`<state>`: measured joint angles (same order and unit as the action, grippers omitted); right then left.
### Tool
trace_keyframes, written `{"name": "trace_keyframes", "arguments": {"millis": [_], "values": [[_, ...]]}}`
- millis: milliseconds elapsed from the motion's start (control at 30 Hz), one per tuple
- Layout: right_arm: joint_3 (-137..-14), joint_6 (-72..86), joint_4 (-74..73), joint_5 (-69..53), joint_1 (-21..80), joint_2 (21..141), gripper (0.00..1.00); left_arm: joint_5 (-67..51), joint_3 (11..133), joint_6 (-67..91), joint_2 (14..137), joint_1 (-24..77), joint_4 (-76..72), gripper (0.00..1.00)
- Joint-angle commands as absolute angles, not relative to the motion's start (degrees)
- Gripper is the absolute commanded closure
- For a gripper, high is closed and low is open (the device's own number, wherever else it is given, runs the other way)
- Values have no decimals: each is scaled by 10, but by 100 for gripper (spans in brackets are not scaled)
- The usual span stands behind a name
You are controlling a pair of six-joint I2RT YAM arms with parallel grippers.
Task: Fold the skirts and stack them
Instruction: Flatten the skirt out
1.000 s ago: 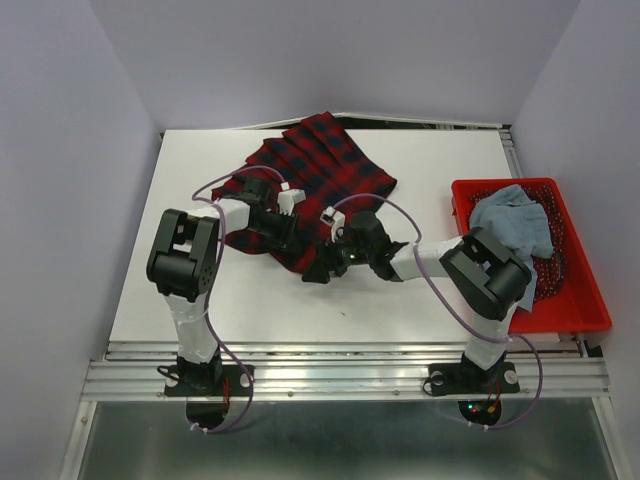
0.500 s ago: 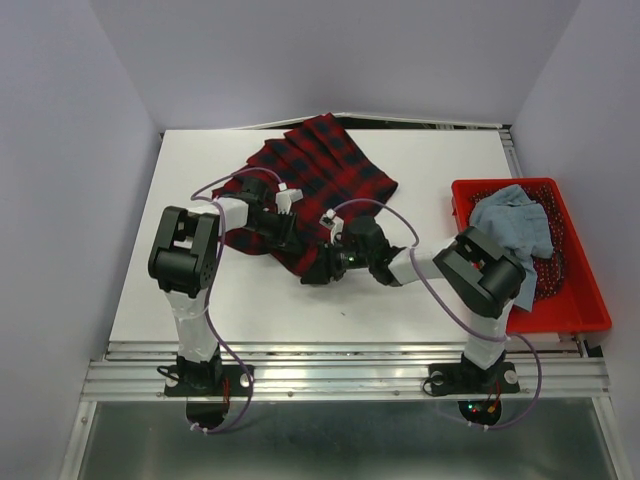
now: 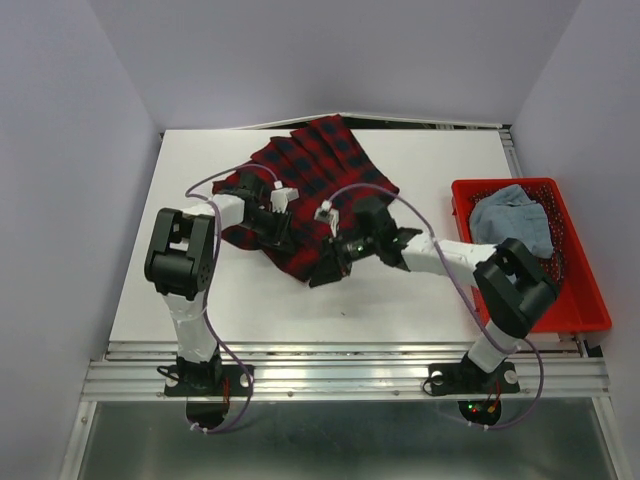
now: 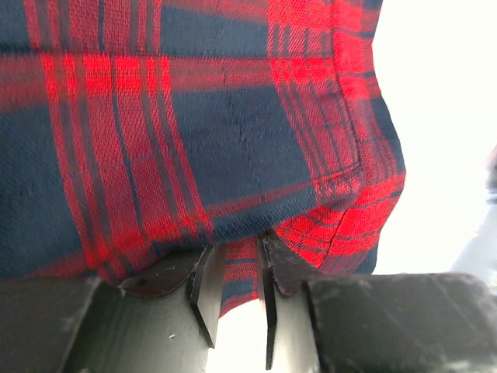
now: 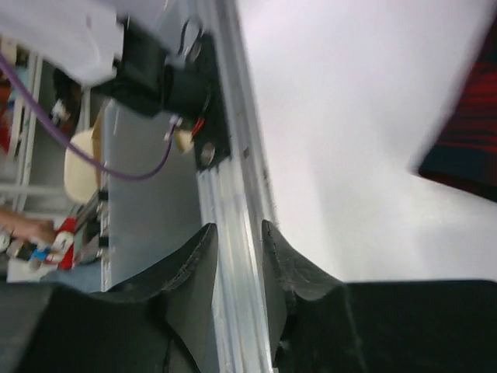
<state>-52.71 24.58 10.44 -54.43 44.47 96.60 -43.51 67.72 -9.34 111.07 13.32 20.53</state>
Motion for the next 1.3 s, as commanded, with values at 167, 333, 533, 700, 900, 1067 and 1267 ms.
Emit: {"name": "trace_keyframes", "arguments": {"millis": [167, 333, 533, 700, 900, 1067, 1267], "values": [[-874, 33, -223, -339, 218, 1012, 62, -153, 716, -329, 1047, 85, 310, 67], [-986, 13, -288, -224, 191, 1112, 55, -110, 716, -424, 992, 75, 318, 61], [-1056, 52, -341, -228, 185, 1232, 29, -160, 742, -423, 903, 74, 345, 41], [-1056, 52, -339, -188, 174, 1271, 28, -193, 705, -379, 848, 76, 327, 40], [-1046, 37, -337, -164, 168, 1305, 41, -183, 606, -344, 829, 102, 240, 43], [-1002, 14, -341, -171, 163, 1317, 72, -154, 528, -323, 832, 176, 179, 45], [-976, -14, -352, -201, 163, 1312, 95, -80, 460, -323, 883, 215, 133, 59]]}}
